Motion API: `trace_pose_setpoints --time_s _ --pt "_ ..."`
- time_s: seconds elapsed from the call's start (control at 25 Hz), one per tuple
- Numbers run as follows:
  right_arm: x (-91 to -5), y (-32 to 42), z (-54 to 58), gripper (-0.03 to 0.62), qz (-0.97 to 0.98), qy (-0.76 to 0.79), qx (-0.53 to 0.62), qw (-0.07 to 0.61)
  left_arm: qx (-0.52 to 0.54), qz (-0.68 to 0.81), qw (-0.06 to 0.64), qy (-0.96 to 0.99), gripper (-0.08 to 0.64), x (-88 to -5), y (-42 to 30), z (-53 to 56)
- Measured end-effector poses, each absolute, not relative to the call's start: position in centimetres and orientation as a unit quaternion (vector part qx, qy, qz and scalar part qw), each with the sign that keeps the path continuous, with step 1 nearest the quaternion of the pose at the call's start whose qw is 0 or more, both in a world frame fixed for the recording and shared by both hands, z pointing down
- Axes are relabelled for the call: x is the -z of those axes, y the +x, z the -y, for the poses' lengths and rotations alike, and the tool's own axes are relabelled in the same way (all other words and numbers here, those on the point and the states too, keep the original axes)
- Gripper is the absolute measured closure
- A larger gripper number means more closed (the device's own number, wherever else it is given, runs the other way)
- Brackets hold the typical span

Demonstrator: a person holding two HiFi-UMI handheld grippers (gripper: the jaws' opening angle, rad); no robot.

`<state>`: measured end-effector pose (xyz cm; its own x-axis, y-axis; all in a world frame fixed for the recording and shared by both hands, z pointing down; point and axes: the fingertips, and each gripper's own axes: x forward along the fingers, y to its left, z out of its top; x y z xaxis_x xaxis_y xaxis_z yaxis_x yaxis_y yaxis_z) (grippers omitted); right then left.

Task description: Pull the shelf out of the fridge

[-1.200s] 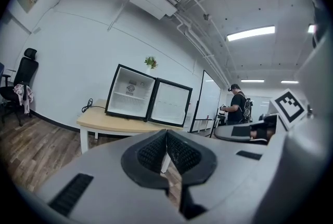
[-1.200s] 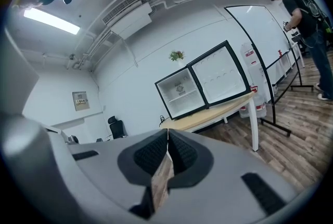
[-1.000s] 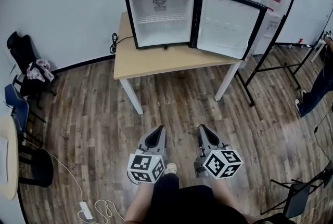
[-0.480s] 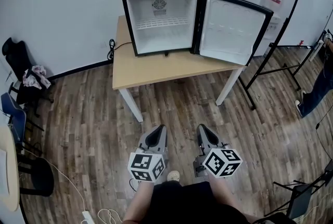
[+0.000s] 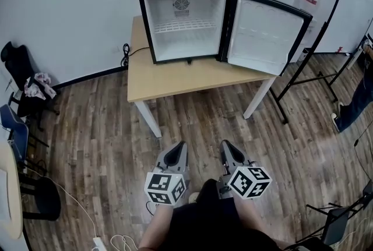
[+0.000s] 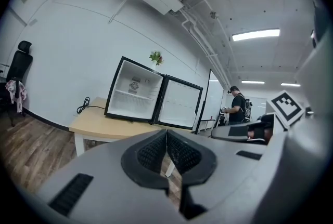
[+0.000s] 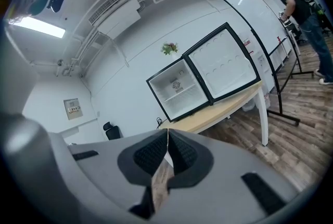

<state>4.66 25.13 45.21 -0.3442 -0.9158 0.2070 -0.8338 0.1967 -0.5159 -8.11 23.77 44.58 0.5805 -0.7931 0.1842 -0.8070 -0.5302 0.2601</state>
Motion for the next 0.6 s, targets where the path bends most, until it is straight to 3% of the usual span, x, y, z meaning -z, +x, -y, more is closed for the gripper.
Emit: trace_pose_setpoints --time_s 0.6 --pt "-46.7 3.5 -21.6 0.600 -0.780 -0.546 0.301 0.062 -0.010 0.485 0.180 0.856 0.555 -45.9 -9.8 -20.7"
